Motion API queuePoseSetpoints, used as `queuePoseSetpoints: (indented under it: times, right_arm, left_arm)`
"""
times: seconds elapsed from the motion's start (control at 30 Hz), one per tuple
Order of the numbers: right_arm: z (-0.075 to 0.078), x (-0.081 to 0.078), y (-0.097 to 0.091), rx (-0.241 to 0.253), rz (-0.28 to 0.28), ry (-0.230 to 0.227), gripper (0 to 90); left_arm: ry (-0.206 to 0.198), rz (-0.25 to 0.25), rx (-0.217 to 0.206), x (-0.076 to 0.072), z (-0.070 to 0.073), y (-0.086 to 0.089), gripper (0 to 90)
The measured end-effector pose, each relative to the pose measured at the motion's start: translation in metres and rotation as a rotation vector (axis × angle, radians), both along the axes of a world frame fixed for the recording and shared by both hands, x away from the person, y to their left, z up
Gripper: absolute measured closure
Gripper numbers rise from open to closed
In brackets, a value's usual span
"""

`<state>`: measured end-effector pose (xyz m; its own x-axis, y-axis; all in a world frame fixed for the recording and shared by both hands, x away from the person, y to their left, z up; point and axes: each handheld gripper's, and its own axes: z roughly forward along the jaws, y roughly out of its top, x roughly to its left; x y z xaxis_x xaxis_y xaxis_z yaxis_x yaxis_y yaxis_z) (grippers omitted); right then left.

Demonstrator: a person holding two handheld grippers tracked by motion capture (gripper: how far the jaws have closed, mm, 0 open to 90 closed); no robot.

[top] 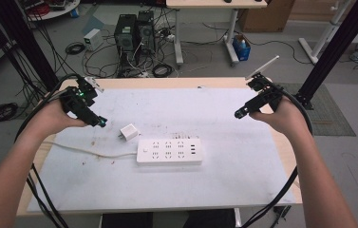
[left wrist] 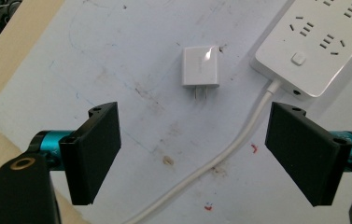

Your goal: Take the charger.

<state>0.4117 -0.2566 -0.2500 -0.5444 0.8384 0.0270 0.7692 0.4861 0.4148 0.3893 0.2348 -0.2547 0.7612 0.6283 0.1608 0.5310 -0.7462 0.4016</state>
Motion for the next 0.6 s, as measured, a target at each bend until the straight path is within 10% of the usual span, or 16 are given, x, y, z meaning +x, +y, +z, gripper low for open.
queuePoseSetpoints:
  times: [0.6]
  right_arm:
    - [-0.006,-0.001,-0.006,0.012,-0.005,-0.007,11.9]
  left_arm:
    - [0.047,0.034,-0.012,0.025,-0.019,-0.021,18.4]
